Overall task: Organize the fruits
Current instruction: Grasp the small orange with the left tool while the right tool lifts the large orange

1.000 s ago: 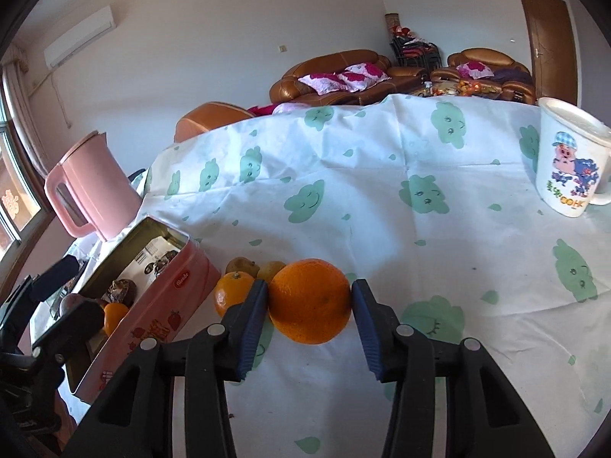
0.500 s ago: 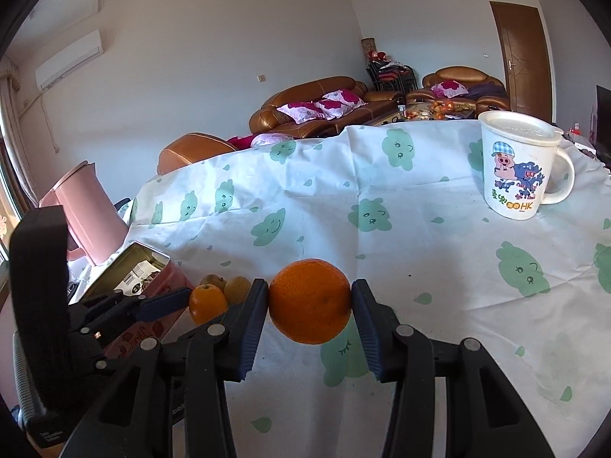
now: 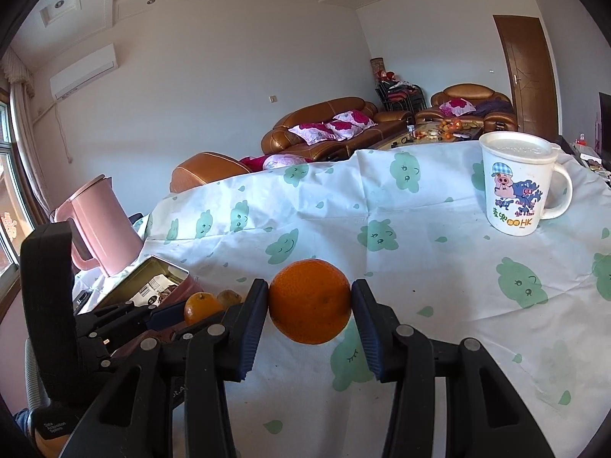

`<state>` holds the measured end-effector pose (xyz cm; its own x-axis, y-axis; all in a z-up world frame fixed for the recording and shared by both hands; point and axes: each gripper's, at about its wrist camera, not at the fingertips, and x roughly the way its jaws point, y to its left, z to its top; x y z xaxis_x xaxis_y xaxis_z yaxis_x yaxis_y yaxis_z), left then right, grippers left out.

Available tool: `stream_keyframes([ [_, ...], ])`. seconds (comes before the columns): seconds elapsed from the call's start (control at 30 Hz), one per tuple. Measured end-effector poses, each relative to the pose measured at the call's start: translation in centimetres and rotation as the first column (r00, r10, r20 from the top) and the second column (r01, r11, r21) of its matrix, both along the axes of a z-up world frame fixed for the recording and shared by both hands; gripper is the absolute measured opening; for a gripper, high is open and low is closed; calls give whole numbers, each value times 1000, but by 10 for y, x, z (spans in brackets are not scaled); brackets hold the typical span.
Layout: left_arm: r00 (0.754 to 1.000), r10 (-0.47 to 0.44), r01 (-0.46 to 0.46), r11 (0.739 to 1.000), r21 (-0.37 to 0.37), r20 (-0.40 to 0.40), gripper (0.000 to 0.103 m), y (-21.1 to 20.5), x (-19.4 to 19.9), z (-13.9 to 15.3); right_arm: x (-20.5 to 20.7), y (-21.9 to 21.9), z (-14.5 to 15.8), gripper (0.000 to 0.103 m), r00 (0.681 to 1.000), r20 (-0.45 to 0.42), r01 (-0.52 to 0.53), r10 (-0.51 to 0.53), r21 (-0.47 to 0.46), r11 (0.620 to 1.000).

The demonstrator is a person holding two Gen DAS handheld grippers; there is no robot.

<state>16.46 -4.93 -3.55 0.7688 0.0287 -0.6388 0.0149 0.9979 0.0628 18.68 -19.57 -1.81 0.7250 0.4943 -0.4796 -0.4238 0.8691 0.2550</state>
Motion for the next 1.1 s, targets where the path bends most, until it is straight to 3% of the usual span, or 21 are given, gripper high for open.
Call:
stream_keyframes([
  [0.17,998,17,-16,1000,-14,66,35,4,-11,8,-7,2,4,47,999,46,-2,3,-11,1000],
  [0.67,985,37,-31,999,-36,170,35,10,-30,17,-28,9,12,47,988,156,-9,18,-54,998],
  [1.1,972,41,-33,999,-38,231,35,12,-44,22,-40,9,14,47,980,198,-12,24,-60,998],
])
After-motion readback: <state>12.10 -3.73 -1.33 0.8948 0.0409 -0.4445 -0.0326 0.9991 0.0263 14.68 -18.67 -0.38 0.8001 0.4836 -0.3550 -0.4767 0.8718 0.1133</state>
